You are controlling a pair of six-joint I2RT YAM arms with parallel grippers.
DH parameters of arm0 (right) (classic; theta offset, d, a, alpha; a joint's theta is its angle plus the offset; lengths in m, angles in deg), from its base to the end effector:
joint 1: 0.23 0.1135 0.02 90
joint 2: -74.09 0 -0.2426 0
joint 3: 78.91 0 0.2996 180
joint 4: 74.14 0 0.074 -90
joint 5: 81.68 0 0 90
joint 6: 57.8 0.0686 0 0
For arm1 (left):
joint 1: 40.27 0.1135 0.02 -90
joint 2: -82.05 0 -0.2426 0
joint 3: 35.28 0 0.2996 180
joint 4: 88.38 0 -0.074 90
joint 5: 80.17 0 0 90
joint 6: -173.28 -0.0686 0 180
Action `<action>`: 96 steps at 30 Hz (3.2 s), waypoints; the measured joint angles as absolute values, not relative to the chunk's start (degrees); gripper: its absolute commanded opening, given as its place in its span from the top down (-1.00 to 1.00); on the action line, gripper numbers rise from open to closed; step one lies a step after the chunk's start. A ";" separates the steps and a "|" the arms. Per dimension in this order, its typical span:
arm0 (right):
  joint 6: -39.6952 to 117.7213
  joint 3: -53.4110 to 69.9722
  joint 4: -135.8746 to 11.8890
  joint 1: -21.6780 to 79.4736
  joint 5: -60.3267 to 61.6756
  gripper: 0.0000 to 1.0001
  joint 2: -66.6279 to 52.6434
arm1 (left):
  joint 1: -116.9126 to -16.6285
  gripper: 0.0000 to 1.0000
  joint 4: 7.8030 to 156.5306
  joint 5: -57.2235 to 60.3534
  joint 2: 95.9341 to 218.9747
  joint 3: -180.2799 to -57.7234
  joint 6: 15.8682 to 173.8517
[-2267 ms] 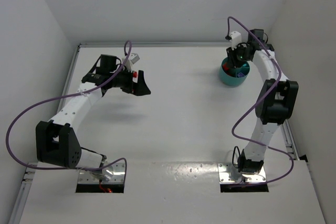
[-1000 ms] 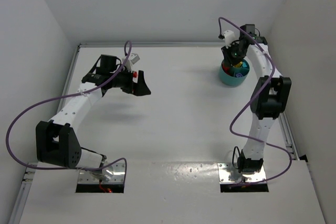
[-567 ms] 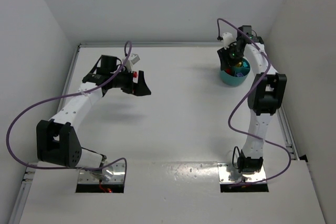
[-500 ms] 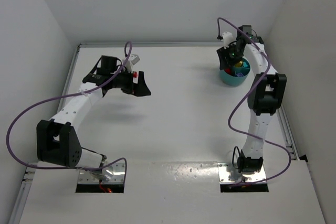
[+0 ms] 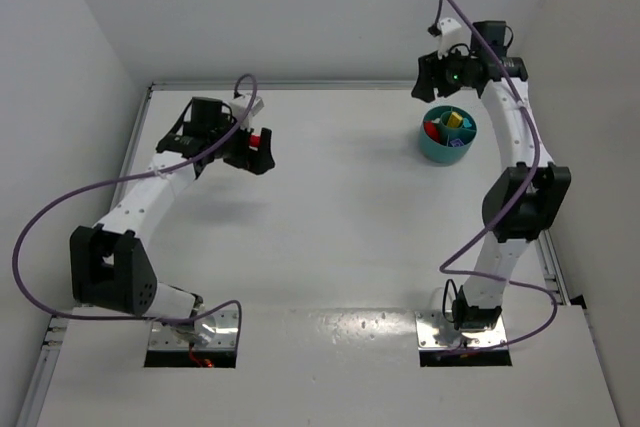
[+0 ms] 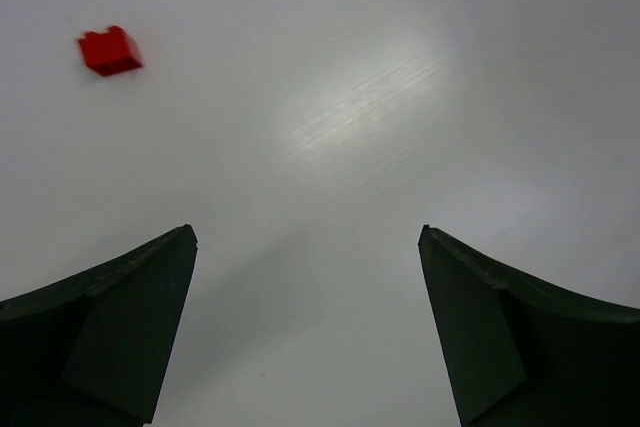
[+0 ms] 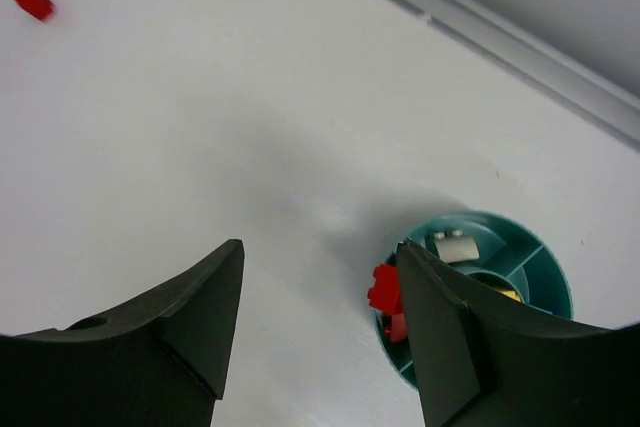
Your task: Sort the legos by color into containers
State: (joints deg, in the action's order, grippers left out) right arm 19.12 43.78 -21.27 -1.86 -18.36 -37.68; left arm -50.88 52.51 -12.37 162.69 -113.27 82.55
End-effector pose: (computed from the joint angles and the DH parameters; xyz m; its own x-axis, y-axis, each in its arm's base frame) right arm 0.5054 0.0164 0.3051 -0.5811 -0.1858 -0.7924 -0.4516 0.8835 0.1241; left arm 0.3711 -0.0959 0.2474 -0.6489 0.1336 -0.7491 0.4558 0.8565 -0.2421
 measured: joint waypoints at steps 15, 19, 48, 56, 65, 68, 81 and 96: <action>25.83 33.29 -22.03 -1.92 -25.81 -0.40 -28.39 | -50.10 -0.84 52.67 7.91 190.86 -128.63 74.29; 26.20 32.30 -21.90 -1.97 -25.77 -0.51 -28.15 | -49.90 -0.73 53.04 8.20 194.60 -131.50 74.59; 26.26 30.69 -21.84 -1.97 -24.68 -0.59 -27.49 | -49.27 -0.09 56.91 7.76 211.56 -146.38 80.97; 26.26 30.69 -21.84 -1.97 -24.68 -0.59 -27.51 | -49.27 0.34 57.04 7.54 212.44 -147.60 81.28; 26.16 29.70 -22.25 -1.90 -26.78 -0.59 -27.27 | -49.05 0.45 56.67 3.85 207.80 -141.55 81.43; 25.65 25.88 -22.78 -1.86 -30.40 -0.59 -25.83 | -47.93 0.48 56.82 -8.33 202.29 -136.68 82.66; 29.13 -9.82 -44.89 8.48 -45.00 -0.52 -0.61 | -47.45 0.75 64.25 -63.21 184.31 -121.16 106.68; 36.10 -23.24 -84.83 31.61 -27.26 -0.26 0.94 | -48.15 1.00 67.88 -72.30 182.93 -119.36 124.45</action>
State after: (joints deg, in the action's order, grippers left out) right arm 36.10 -23.24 -84.83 31.61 -27.26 0.94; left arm -48.15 67.88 -72.30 182.93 -119.36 124.45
